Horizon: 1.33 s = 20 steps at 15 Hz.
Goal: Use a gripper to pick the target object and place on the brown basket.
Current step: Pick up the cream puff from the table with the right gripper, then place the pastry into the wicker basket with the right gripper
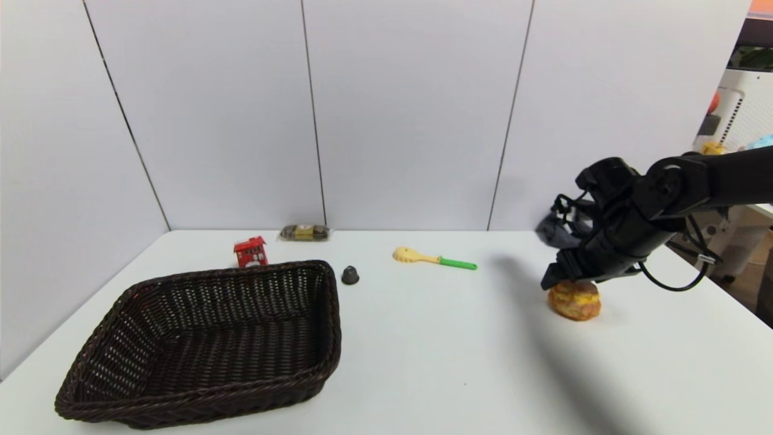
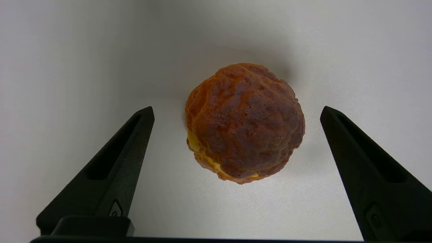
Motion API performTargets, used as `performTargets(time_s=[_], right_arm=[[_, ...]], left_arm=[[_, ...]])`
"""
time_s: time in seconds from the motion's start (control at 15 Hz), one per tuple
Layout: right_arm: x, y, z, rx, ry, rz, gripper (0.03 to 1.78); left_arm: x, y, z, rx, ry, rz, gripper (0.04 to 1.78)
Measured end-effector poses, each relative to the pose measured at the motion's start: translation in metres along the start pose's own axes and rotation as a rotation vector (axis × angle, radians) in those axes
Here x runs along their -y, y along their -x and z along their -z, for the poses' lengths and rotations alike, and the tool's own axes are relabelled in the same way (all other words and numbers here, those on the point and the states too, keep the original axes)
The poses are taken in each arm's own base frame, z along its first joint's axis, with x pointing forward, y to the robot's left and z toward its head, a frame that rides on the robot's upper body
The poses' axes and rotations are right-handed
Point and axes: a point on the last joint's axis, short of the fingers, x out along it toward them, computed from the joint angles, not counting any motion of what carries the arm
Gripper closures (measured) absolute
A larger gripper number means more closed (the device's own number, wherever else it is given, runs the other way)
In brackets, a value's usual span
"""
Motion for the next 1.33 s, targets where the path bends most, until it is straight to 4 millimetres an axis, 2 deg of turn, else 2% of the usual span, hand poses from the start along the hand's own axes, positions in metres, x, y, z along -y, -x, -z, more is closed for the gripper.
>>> performTargets(time_s=[0.27, 0.53, 0.6, 0.8, 0.93, 1.13, 1.33], right_arm=[[0.002, -0.011, 0.000, -0.027, -0.004, 0.004, 0.71], [0.005, -0.017, 0.001, -0.041, -0.013, 0.007, 1.10], [0.006, -0.017, 0.001, -0.040, -0.014, 0.008, 1.29], [0.007, -0.008, 0.001, -0.023, -0.009, 0.015, 1.33], [0.004, 0.007, -0.002, 0.024, 0.002, 0.013, 1.34], [-0.010, 0.041, -0.014, 0.143, 0.046, -0.006, 1.37], [-0.041, 0.085, -0.028, 0.305, 0.113, -0.051, 1.37]], left_arm=[[0.000, 0.000, 0.000, 0.000, 0.000, 0.000, 0.13], [0.000, 0.000, 0.000, 0.000, 0.000, 0.000, 0.13], [0.000, 0.000, 0.000, 0.000, 0.000, 0.000, 0.13], [0.000, 0.000, 0.000, 0.000, 0.000, 0.000, 0.13], [0.000, 0.000, 0.000, 0.000, 0.000, 0.000, 0.13], [0.000, 0.000, 0.000, 0.000, 0.000, 0.000, 0.13], [0.000, 0.000, 0.000, 0.000, 0.000, 0.000, 0.13]])
